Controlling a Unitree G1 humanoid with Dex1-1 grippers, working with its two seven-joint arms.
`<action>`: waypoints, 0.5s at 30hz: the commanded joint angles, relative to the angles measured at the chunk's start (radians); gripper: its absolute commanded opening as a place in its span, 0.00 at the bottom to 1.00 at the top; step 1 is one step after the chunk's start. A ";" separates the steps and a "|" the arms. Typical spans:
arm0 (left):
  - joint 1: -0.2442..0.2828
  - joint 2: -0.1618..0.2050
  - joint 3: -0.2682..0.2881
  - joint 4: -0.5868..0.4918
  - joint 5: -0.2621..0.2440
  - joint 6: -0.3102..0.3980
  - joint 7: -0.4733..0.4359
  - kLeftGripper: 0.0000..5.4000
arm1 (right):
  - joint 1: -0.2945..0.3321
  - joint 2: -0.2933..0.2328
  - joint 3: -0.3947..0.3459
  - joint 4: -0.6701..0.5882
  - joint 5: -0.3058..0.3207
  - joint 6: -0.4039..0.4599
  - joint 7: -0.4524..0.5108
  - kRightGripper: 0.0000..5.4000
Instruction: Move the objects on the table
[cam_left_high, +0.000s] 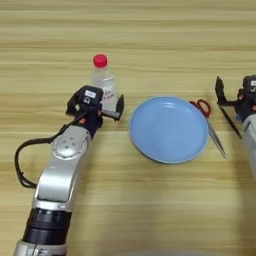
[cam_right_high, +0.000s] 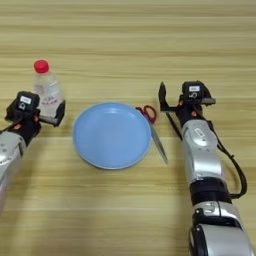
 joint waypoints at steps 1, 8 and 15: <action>0.012 0.019 0.006 -0.015 0.008 0.029 0.002 0.99 | -0.017 0.003 0.001 0.007 -0.007 -0.005 -0.006 1.00; 0.027 0.055 0.040 -0.010 0.011 0.045 0.009 0.99 | -0.018 0.008 0.000 0.007 -0.012 -0.005 -0.009 1.00; 0.021 0.089 0.093 0.028 0.018 0.045 0.033 0.99 | -0.019 0.012 0.002 0.007 -0.016 -0.005 -0.012 1.00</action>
